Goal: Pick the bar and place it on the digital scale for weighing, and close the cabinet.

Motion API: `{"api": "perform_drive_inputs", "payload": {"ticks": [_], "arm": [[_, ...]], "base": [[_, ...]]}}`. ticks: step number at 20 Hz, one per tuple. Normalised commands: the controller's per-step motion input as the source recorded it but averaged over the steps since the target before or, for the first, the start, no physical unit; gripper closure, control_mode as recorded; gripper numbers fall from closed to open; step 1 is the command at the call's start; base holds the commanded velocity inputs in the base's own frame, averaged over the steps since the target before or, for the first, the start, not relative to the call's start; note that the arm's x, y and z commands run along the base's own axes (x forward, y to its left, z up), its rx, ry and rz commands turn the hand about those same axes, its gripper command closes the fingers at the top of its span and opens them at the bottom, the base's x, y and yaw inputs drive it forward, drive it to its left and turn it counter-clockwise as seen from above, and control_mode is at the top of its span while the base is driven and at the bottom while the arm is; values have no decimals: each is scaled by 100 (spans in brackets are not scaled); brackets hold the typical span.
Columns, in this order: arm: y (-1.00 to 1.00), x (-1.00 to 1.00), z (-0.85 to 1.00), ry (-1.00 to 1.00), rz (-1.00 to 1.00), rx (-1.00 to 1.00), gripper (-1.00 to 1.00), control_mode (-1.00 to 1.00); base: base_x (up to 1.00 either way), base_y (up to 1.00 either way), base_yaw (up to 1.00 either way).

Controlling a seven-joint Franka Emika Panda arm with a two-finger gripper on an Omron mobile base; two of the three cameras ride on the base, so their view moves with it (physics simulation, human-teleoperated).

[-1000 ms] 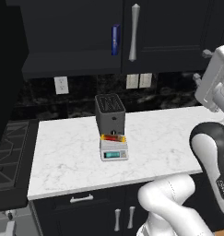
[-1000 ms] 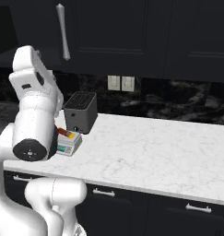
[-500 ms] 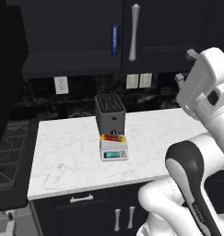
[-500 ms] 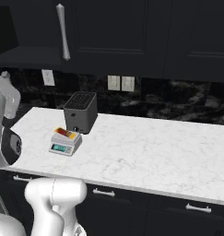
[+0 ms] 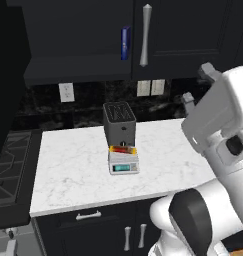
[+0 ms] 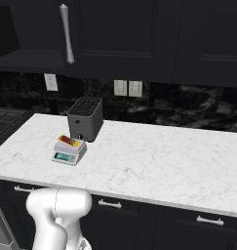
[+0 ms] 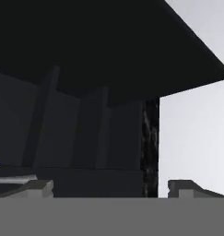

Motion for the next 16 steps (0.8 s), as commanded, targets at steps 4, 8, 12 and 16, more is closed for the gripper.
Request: {"api": "perform_drive_inputs", "payload": {"ticks": [4, 8, 12, 16], "arm": [[99, -100, -16, -5, 0, 0, -100, -100], [100, -100, -33, -5, 0, 0, -100, -100], [100, -100, -42, -15, -5, 0, -100, -100], [100, -92, -25, -10, -7, 0, -100, -100]], "base": [[0, 0, 0], [0, 0, 0], [0, 0, 0], [0, 0, 0]]}}
